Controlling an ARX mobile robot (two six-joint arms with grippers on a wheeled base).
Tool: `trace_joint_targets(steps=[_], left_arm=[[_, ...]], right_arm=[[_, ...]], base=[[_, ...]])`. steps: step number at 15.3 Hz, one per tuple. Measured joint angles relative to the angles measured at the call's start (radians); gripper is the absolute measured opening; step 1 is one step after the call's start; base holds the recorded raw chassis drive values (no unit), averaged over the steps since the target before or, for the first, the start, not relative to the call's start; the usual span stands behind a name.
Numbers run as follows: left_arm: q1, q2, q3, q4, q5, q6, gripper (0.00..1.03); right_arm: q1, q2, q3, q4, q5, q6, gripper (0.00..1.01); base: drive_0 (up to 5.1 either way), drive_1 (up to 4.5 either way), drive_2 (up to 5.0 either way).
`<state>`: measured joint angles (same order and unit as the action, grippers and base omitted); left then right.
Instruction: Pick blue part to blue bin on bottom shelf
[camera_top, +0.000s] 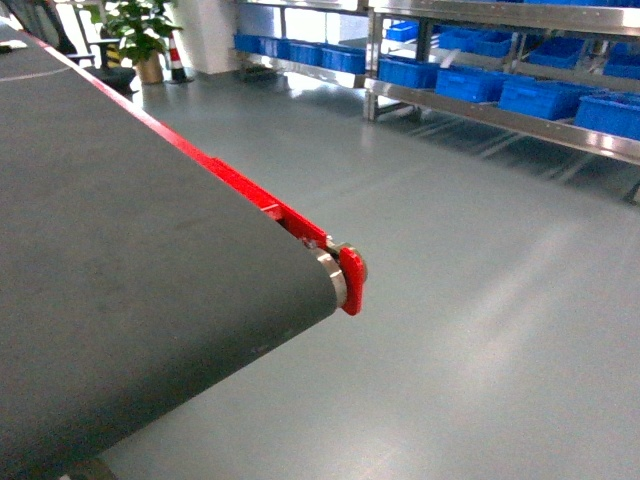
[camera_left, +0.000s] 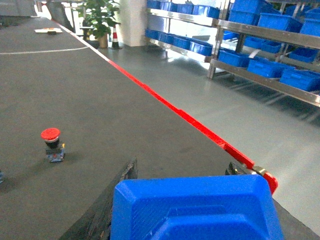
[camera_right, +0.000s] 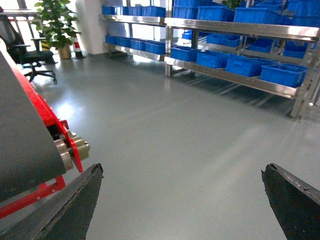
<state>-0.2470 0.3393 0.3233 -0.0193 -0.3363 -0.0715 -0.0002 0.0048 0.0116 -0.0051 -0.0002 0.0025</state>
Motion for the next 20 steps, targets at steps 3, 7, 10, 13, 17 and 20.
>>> trace_joint_targets(steps=[3, 7, 10, 13, 17, 20], left_arm=[[0.000, 0.000, 0.000, 0.000, 0.000, 0.000, 0.44], [0.000, 0.000, 0.000, 0.000, 0.000, 0.000, 0.44], [0.000, 0.000, 0.000, 0.000, 0.000, 0.000, 0.44], [0.000, 0.000, 0.000, 0.000, 0.000, 0.000, 0.44], [0.000, 0.000, 0.000, 0.000, 0.000, 0.000, 0.44], [0.000, 0.000, 0.000, 0.000, 0.000, 0.000, 0.43]], right_arm=[[0.000, 0.000, 0.000, 0.000, 0.000, 0.000, 0.98], [0.000, 0.000, 0.000, 0.000, 0.000, 0.000, 0.98], [0.000, 0.000, 0.000, 0.000, 0.000, 0.000, 0.98], [0.000, 0.000, 0.000, 0.000, 0.000, 0.000, 0.98], [0.000, 0.000, 0.000, 0.000, 0.000, 0.000, 0.98], [0.000, 0.000, 0.000, 0.000, 0.000, 0.000, 0.98]], base=[[-1.5, -1.53, -1.5], [-1.6, -1.57, -1.6], [-1.6, -1.62, -1.6], [-1.6, -1.56, -1.6], [-1.6, -1.59, -1.6], [-1.6, -1.60, -1.6]])
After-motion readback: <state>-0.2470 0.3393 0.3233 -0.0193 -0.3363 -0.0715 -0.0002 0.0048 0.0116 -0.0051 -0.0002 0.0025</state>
